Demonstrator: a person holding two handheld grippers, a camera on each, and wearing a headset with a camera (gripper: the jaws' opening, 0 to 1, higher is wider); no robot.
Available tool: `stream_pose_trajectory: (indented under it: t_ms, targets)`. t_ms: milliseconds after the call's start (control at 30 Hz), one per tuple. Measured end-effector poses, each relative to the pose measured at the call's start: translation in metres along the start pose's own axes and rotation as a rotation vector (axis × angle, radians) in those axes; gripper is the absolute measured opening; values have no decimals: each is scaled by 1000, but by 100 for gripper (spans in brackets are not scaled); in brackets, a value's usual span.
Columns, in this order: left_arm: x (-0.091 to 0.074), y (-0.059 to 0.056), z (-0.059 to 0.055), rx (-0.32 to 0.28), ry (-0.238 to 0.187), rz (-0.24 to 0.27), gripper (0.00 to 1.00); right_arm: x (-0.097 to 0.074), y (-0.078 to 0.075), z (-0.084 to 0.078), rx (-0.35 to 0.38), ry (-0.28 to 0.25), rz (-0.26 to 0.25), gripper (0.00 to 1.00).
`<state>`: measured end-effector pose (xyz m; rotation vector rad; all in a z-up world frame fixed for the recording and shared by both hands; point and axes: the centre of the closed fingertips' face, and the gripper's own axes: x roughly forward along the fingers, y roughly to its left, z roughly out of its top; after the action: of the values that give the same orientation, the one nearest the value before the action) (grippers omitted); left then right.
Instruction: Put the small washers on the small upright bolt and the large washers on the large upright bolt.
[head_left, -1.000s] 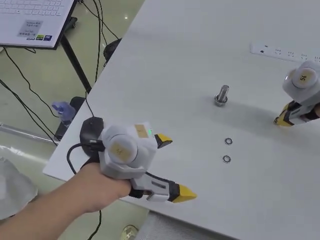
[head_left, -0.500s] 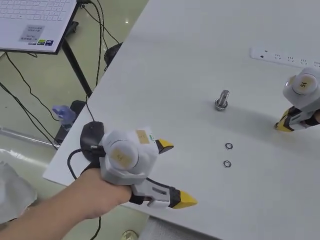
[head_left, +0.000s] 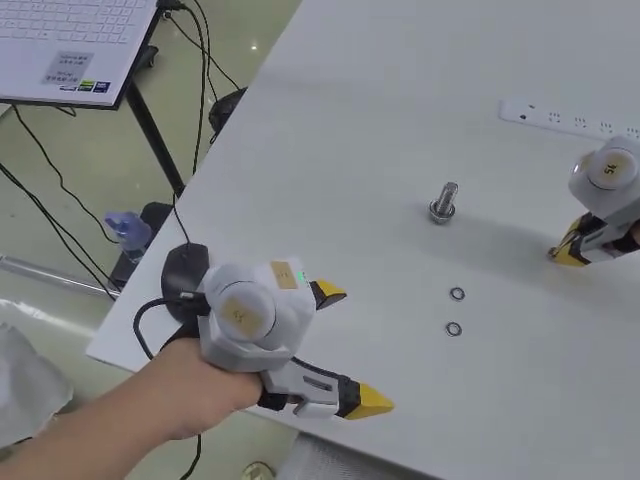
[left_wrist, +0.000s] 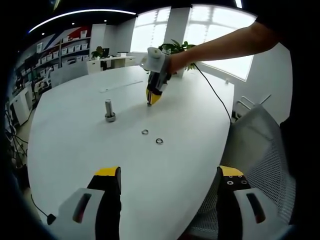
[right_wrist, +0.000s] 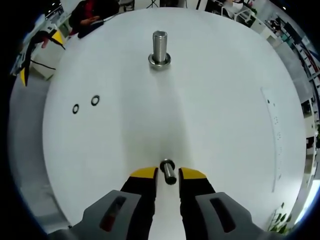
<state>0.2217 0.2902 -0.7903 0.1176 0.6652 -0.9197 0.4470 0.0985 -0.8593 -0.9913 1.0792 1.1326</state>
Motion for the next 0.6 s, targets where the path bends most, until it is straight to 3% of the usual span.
stream_pose_trajectory:
  t_ms: [333,533,600]
  targets:
    - [-3,-3,4,11,-11,1,78,-10,-6,2,1,-11,-1,21]
    - [-6,-3,6,21,-11,9,79,-20,-5,13,-13,-33,-8,24]
    - [-7,-3,8,24,-12,15,80,-15,-7,16,-20,-39,-11,25]
